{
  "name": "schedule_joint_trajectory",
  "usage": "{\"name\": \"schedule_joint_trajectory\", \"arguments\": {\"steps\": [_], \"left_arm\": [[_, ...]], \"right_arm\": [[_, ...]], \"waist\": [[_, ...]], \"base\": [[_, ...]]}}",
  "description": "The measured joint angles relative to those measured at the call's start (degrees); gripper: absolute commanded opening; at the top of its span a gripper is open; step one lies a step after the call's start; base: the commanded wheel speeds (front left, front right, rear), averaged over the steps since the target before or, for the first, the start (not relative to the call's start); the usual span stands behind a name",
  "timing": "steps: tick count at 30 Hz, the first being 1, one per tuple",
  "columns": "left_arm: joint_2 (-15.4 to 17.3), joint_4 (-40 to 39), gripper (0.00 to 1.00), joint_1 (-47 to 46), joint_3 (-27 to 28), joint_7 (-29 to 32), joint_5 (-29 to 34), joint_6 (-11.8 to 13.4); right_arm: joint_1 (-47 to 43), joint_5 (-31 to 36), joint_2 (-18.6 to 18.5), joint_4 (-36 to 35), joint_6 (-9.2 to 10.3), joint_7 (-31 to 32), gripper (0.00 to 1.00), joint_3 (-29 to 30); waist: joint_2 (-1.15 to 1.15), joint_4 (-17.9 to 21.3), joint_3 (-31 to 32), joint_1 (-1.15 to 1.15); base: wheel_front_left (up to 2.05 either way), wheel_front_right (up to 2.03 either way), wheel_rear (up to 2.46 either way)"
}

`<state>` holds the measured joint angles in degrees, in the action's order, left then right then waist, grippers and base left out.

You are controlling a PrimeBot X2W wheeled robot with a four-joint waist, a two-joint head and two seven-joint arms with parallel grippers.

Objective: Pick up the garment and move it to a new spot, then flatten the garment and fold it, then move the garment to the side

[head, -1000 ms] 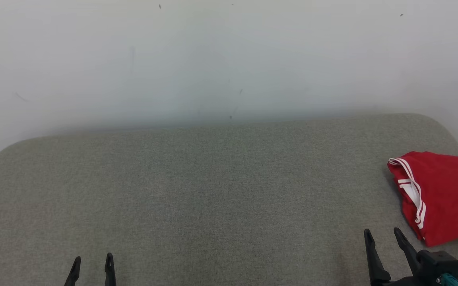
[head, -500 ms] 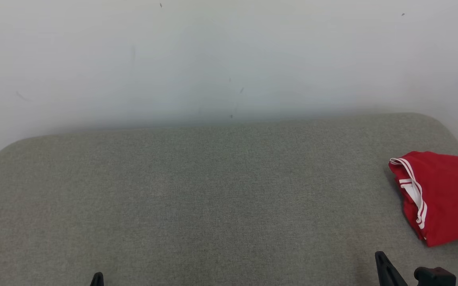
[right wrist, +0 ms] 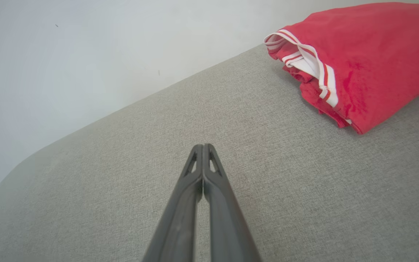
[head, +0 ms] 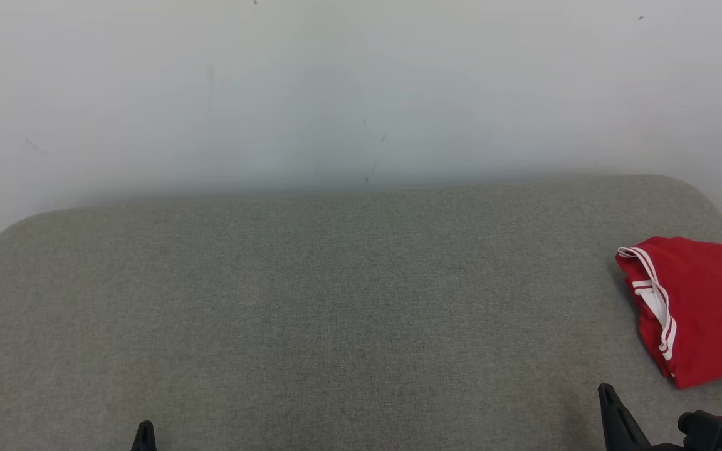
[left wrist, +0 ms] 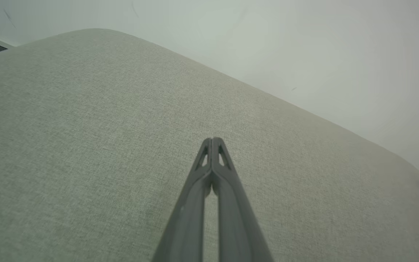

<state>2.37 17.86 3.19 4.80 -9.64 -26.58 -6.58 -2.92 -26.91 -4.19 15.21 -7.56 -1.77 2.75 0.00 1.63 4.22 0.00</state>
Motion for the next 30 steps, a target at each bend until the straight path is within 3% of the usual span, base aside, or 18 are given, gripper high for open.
{"name": "schedule_joint_trajectory", "arguments": {"steps": [30], "left_arm": [[0.08, -1.48, 0.00, -3.42, 0.66, 5.99, -24.29, -0.32]], "right_arm": [[3.21, -24.36, 0.45, -0.60, 0.00, 3.08, 0.00, 1.37]], "waist": [[0.00, -0.44, -1.18, 0.00]], "base": [[0.00, 0.00, 0.00]]}}
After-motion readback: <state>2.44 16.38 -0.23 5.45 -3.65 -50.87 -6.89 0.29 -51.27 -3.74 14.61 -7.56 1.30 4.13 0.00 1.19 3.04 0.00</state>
